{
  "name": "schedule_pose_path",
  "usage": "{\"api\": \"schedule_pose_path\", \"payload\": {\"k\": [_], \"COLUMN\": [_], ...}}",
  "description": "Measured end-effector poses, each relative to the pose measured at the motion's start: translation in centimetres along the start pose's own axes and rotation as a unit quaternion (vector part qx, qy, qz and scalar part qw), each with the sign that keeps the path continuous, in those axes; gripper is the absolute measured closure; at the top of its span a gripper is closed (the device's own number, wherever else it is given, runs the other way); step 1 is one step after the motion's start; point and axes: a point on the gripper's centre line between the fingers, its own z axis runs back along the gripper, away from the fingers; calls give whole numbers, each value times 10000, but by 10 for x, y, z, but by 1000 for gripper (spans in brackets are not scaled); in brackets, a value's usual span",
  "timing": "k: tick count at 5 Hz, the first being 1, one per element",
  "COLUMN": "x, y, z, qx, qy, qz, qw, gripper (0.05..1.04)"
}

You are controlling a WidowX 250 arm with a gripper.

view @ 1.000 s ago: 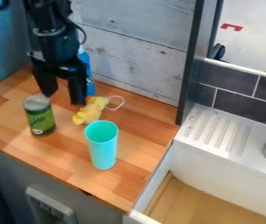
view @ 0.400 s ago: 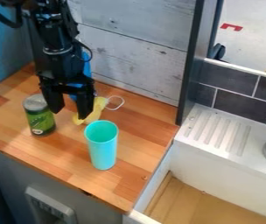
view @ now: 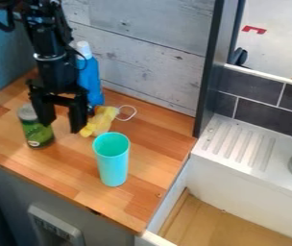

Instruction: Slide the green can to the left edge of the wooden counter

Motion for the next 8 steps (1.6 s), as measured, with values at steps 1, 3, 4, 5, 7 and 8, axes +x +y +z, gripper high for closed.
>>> {"api": "schedule_pose_path", "payload": {"k": [1,3,4,5,7,8], "x": [-8,-9,-9,-6,-13,-5], "y": [22,51,64,74,88,66], "z": [0,1,1,8,15,20], "qx": [150,450,551,768,930,860], "qy": [283,701,794,895,1076,1023], "qz": [69,-41,-21,-72,79,-267], "qw": [9995,9965,9953,9930,9898,9907], "gripper": [75,75,75,75,75,75]}}
